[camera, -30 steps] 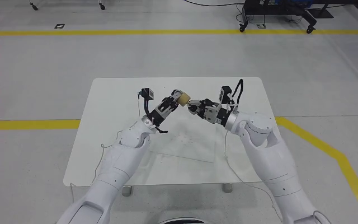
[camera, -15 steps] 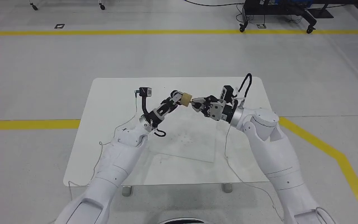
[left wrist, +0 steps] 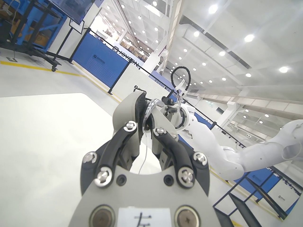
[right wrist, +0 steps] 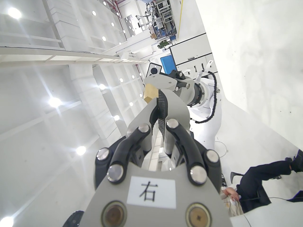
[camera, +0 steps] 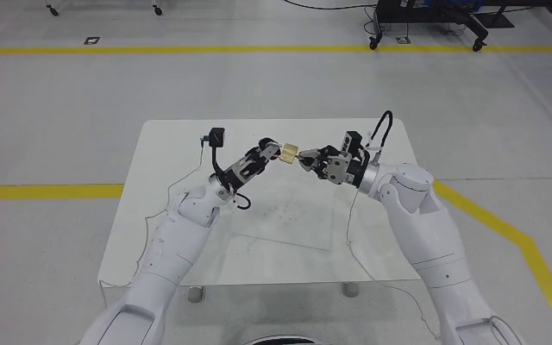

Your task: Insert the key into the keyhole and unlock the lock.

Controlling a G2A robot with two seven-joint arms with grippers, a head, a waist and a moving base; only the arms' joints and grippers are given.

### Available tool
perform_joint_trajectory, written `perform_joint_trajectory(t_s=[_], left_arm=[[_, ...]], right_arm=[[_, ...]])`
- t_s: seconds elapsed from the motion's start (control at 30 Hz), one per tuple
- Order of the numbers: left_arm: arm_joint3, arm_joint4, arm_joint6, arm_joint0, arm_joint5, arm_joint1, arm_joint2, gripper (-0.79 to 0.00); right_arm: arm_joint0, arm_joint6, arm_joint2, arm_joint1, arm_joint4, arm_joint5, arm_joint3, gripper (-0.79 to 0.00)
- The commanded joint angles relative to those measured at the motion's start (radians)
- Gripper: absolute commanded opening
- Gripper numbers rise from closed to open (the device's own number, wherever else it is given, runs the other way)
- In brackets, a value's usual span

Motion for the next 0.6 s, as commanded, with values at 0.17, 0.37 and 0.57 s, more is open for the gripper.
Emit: perform_joint_trajectory(t_s=[0.17,0.37,0.57], left_arm=[[-0.018,0.088,0.104,0.020,0.000,-0.001,0.007,-0.785],[-0.006,0.065,0.105,0.018,0.000,0.001,0.025,-0.785],[0.026,-0.010,-0.171,-0.030,0.035,0.019,0.066,-0.785]], right_arm=[[0.001,0.022,-0.003,0.009,-0.011,0.014,-0.007,0.000],[-0.033,0.043,0.026,0.025,-0.060,-0.021,-0.057,0.000],[-0.131,0.009,0.150,0.045,-0.074,-0.125,-0.145,0.000]])
